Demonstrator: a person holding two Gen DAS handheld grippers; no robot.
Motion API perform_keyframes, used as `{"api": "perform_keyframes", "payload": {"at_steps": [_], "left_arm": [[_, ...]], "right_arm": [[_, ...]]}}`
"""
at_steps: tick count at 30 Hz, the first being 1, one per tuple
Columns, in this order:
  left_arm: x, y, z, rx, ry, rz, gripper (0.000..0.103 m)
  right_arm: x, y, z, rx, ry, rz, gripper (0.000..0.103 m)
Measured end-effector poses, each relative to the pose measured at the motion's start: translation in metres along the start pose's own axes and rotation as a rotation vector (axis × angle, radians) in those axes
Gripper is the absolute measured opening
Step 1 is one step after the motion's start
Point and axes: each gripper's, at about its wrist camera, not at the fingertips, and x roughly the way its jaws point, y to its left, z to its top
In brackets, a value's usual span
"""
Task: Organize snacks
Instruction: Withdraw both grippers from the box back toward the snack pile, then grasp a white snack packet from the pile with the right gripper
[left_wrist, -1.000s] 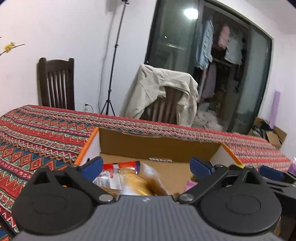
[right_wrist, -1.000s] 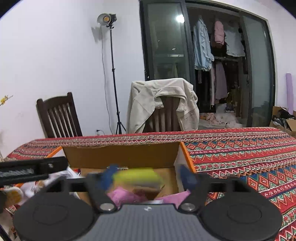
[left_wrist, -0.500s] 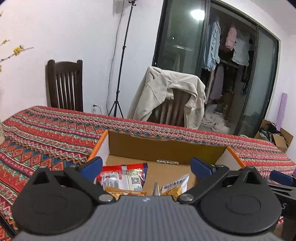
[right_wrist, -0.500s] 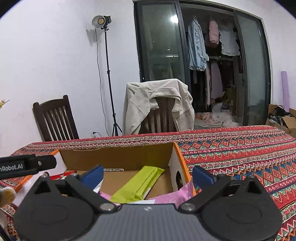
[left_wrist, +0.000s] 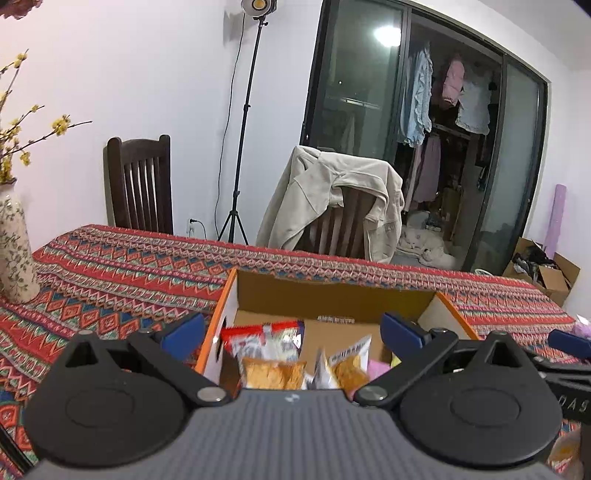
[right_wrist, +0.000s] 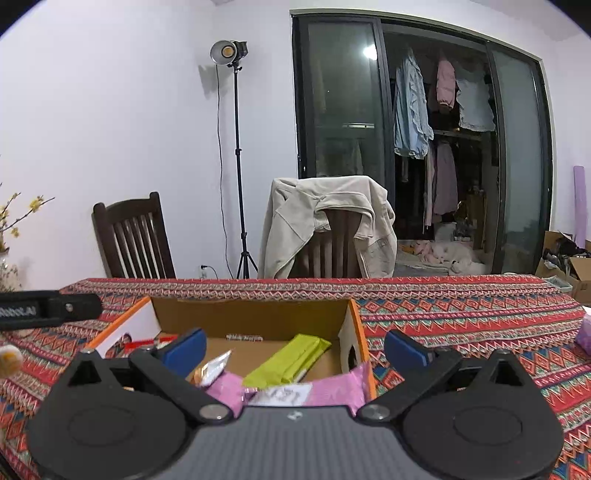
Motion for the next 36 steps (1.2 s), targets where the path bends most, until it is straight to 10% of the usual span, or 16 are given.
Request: {"api": "perform_keyframes", "payload": {"at_steps": [17,36], "left_arm": [[-0.038,0.038,-0.068,0.038,0.131,0.008,0.103],[-0.026,0.055,-0.103,0.011,0.178,-0.018,0.103]], "right_arm": [[-0.046,-0.01,-0.08,-0.129,0.166,-0.017,0.103],[-0.001,-0.029,-0.11,-0.06,0.364,-0.006,0.103]]}}
